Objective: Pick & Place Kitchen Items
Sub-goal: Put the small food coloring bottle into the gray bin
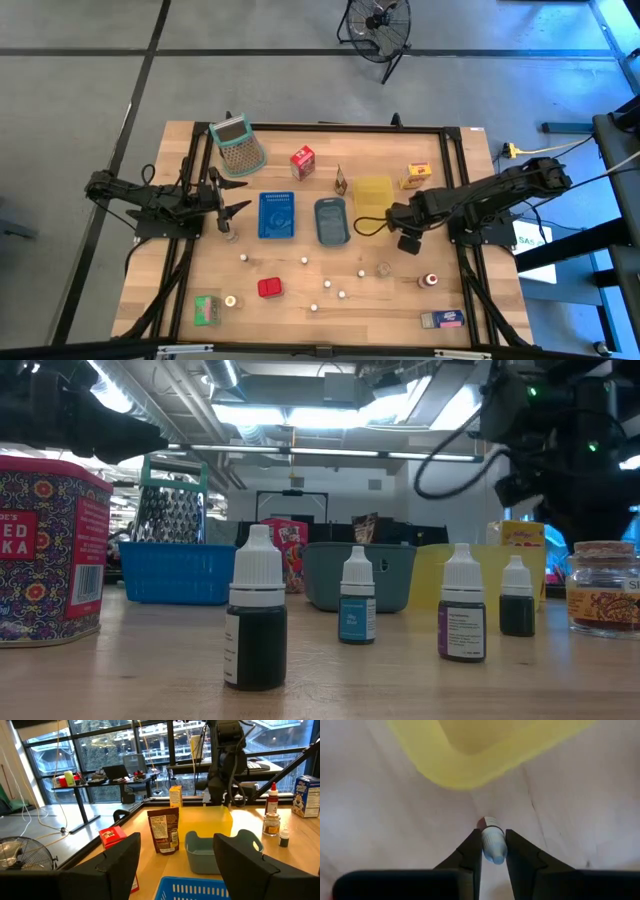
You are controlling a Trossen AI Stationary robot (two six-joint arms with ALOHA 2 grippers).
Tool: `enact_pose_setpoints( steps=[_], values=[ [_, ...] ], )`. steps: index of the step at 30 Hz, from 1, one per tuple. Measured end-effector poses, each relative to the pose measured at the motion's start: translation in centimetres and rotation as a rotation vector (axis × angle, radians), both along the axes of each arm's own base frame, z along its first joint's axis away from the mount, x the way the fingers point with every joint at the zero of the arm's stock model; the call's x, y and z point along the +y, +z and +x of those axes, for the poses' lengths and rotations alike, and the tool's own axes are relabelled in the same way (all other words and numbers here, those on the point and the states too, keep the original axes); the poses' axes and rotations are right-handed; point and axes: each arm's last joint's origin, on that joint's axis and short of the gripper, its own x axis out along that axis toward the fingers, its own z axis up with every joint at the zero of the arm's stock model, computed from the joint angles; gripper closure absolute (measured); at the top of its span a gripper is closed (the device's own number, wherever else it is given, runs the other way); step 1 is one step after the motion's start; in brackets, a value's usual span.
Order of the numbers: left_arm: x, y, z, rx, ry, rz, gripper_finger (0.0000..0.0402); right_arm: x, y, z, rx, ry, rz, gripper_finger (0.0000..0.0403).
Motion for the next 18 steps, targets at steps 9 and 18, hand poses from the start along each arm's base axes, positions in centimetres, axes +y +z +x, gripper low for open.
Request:
enact_pose_setpoints(
  steps=[9,18],
  values=[
    [0.0,0.0,0.0,0.000,0.000,0.000,0.0155,0.7,5.4,1.7,-0.010,-0.016,0.108,0.0337],
    [0.0,0.0,0.0,-0.003,-0.001,-0.008,0.0156,1.3,10.0,4.6,-0.290,0.086,0.081,0.0337]
  ],
)
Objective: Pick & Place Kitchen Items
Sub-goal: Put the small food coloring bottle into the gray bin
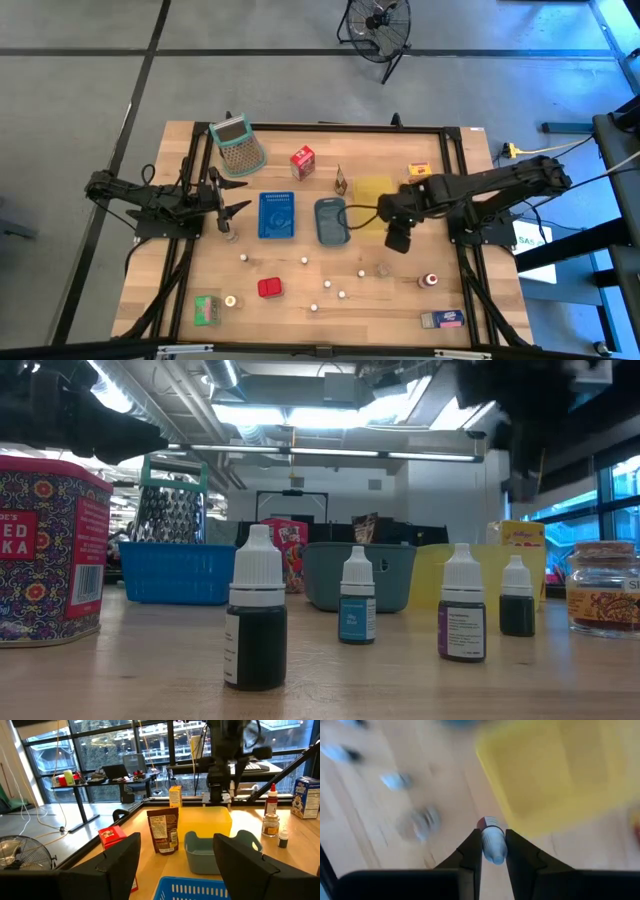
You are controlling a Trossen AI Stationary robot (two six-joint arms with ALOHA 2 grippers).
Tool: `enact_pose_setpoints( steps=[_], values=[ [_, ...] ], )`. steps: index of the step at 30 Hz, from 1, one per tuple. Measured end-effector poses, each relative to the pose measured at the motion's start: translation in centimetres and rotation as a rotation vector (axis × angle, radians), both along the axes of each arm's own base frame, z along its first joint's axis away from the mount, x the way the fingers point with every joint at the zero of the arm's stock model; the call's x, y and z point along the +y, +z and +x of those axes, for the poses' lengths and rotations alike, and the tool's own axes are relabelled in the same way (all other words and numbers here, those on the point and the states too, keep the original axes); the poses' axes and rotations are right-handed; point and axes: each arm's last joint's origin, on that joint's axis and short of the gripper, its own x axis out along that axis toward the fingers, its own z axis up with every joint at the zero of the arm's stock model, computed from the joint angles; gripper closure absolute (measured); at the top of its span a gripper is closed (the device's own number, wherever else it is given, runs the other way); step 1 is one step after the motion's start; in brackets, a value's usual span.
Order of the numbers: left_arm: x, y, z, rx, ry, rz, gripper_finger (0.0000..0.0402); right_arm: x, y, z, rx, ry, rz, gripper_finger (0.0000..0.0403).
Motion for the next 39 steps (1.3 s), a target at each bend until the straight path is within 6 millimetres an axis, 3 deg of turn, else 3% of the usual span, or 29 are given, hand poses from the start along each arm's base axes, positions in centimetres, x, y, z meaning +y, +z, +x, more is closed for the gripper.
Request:
enact_pose_setpoints(
  steps=[5,9,17,25,28,39],
  values=[
    [0.0,0.0,0.0,-0.003,-0.001,-0.009,0.0156,-0.6,1.6,2.2,-0.224,0.059,-0.049,0.0337],
    [0.0,0.0,0.0,-0.021,-0.003,-0.066,0.0157,-1.5,1.4,3.8,-0.302,0.115,-0.075,0.0337],
    [0.0,0.0,0.0,-0.050,-0.008,-0.158,0.0157,-3.9,-0.4,7.4,-0.233,0.141,-0.083,0.0337],
    [0.0,-0.3,0.0,-0.036,-0.007,-0.198,0.0155,-4.6,-1.5,12.2,-0.084,0.226,-0.107,0.0337],
    [0.0,-0.4,0.0,-0.038,-0.006,-0.235,0.0155,-4.9,-2.2,13.2,-0.006,0.224,-0.100,0.0338],
    [-0.3,-0.6,0.1,-0.014,-0.106,-0.265,0.0155,-5.1,-5.2,15.5,0.011,0.258,-0.133,0.0338]
  ],
)
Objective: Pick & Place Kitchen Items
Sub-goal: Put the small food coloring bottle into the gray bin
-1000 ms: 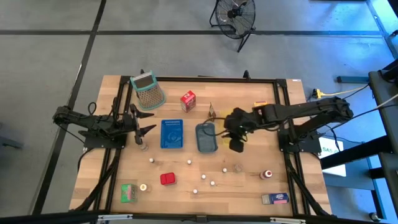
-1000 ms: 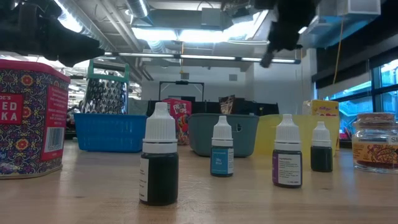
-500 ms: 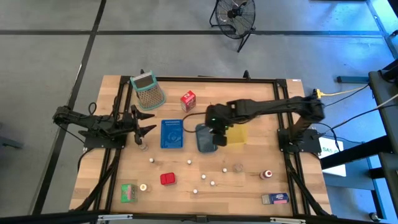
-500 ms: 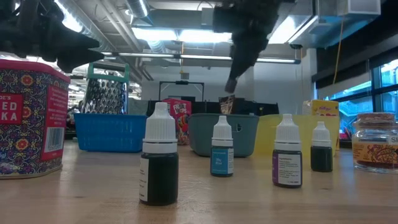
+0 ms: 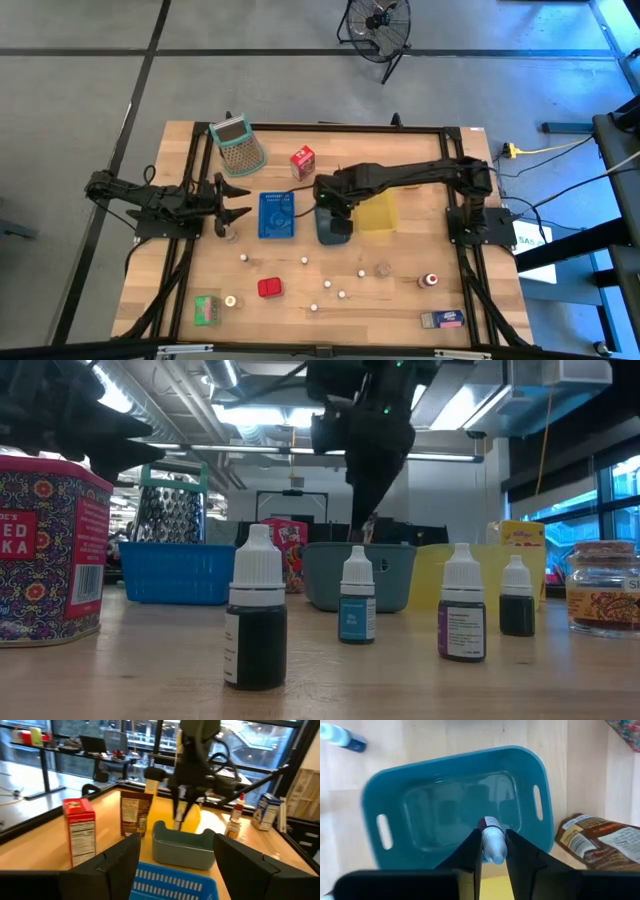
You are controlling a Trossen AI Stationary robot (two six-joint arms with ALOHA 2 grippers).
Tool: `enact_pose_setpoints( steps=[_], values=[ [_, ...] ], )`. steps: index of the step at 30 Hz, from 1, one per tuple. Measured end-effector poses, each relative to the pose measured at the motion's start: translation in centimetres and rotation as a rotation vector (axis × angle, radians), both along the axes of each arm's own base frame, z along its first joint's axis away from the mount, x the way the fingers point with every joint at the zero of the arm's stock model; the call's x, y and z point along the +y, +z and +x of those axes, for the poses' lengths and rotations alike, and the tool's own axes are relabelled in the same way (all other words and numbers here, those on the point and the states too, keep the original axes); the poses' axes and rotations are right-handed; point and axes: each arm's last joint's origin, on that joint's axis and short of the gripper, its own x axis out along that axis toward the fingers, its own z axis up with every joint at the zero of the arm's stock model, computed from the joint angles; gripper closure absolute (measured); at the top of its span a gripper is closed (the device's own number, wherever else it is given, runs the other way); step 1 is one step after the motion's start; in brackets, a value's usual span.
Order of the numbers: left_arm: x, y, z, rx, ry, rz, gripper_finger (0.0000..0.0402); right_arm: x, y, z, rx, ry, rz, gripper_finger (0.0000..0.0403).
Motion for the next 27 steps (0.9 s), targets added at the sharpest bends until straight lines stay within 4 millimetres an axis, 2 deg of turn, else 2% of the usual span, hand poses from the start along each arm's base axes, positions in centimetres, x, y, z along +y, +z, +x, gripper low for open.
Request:
enact_pose_setpoints(
  steps=[13,27],
  values=[
    [0.0,0.0,0.0,0.004,-0.002,0.002,0.0155,-0.4,-3.5,1.1,0.074,0.002,-0.015,0.0338],
    [0.0,-0.1,0.0,0.005,-0.005,-0.001,0.0157,-0.4,-4.0,1.3,0.080,0.023,-0.026,0.0338]
  ],
)
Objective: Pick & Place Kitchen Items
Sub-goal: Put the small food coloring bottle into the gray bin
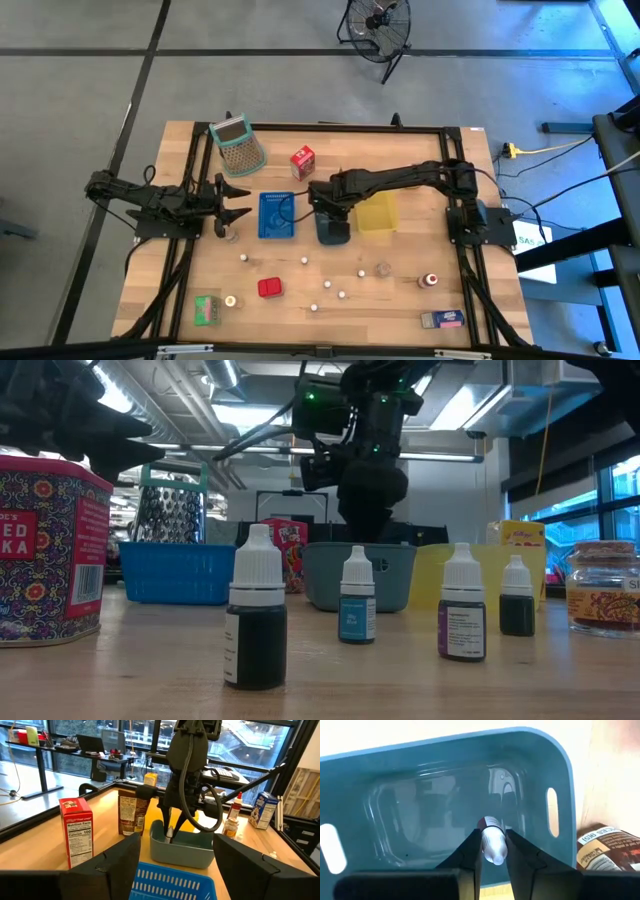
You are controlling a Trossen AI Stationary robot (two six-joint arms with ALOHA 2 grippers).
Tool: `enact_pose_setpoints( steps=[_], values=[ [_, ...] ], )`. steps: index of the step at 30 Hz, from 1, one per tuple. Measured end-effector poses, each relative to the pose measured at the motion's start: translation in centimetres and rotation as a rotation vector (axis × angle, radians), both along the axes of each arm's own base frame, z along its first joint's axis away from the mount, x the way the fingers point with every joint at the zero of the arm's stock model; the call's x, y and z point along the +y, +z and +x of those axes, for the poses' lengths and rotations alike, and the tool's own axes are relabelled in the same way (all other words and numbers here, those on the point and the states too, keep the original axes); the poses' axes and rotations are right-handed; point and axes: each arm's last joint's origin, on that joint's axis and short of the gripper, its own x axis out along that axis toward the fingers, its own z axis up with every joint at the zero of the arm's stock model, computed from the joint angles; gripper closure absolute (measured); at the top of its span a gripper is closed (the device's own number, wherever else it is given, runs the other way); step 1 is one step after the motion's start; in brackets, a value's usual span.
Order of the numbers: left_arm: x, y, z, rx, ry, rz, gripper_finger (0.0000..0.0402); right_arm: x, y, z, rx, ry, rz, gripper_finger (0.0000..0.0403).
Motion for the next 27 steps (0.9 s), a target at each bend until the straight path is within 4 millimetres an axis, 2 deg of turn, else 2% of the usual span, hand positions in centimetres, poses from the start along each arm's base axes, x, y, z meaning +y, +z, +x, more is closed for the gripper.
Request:
enact_pose_setpoints(
  steps=[11,19,27],
  values=[
    [0.0,0.0,0.0,-0.004,0.000,-0.023,0.0157,-0.1,-0.1,-0.4,0.041,-0.007,-0.044,0.0337],
    [0.0,0.0,0.0,-0.004,0.000,-0.023,0.0158,-0.1,-1.6,-0.2,0.086,0.014,-0.040,0.0337],
    [0.0,0.0,0.0,-0.004,-0.014,-0.024,0.0156,-0.2,-1.7,-0.1,0.085,0.016,-0.039,0.0336]
  ],
)
